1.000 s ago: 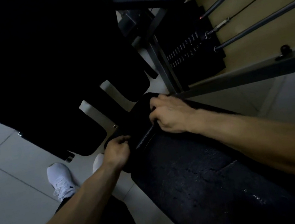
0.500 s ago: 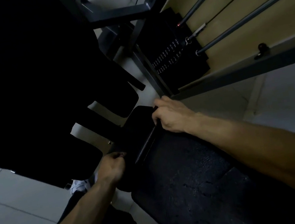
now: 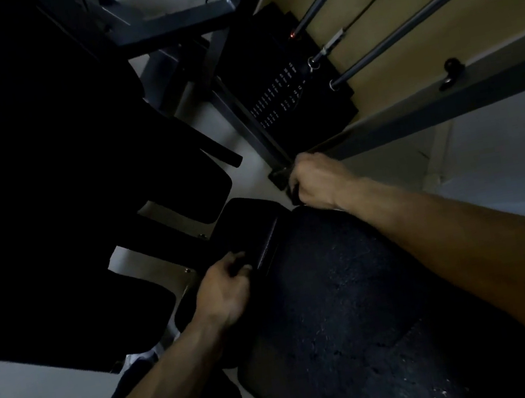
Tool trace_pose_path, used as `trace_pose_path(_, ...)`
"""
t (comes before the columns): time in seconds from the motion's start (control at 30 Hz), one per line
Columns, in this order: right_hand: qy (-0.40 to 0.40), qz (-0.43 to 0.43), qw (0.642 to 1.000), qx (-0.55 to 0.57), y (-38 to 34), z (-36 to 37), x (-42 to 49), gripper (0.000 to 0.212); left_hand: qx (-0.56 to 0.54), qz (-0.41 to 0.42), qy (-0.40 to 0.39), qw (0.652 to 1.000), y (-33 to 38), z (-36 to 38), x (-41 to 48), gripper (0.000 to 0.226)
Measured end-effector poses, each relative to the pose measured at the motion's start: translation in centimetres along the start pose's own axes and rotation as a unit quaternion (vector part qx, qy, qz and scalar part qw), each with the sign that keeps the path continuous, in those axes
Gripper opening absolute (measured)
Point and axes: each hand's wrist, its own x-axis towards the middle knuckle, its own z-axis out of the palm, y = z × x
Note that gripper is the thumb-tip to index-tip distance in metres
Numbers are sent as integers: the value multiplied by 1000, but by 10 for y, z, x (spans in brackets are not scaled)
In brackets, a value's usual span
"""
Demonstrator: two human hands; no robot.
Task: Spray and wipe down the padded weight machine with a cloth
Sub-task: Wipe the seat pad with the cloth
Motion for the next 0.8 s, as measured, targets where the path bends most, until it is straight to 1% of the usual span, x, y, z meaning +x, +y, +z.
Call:
trace_pose_path(0.03,-5,12,999,43,5,-3,2,26,-3,-6,12,1000,1,0,1,33)
trace_pose_path(0.1,-17,-1,990,139,-1,-8,-5,31,-34,-30,42,998,4,3,4,28)
trace_pose_path(0.13,-38,-13,986,161,-9,-9,-10,34,-52,-44,58,996,6,5,5,26)
trace_pose_path(0.2,-75,-39,986,142,-15,-1,-13,33,-58,-56,72,994,13,11,6,24)
trace_pose_path(0.23,-77,-34,988,129,-13,3,-7,28,-55,-61,70,994,15,13,6,25)
trace_pose_path(0.3,-76,27,995,65,-2,2,9,15,-62,-63,73,993,19,13,9,27)
trace_pose_path(0.33,-72,64,994,56,5,-1,17,18,-62,-59,75,993,21,11,12,28)
trace_pose_path(0.37,-74,89,990,75,12,-6,21,26,-56,-54,70,995,23,9,16,31)
trace_pose_path(0.4,-79,96,984,131,16,-12,23,33,-48,-50,60,996,26,8,19,34)
trace_pose_path(0.47,-85,90,967,223,12,-19,21,35,-52,-60,32,996,31,7,28,48)
trace_pose_path(0.5,-107,79,961,243,6,-21,16,34,-65,-70,18,995,32,7,33,59)
trace_pose_path(0.53,-150,68,958,235,0,-20,14,36,-79,-81,8,994,33,8,38,74)
trace_pose_path(0.57,-197,68,952,224,-6,-16,13,44,-79,-91,-6,993,32,9,44,88)
trace_pose_path(0.6,-229,74,946,216,-11,-9,16,53,-64,-98,-24,993,30,9,50,95)
trace_pose_path(0.67,-249,83,943,204,-17,1,23,60,-19,-92,-58,994,25,10,52,91)
trace_pose_path(0.73,-244,87,944,205,-22,14,42,60,1,-78,-76,994,15,7,54,89)
trace_pose_path(0.8,-251,103,942,196,-29,24,62,58,1,-60,-86,994,6,7,56,92)
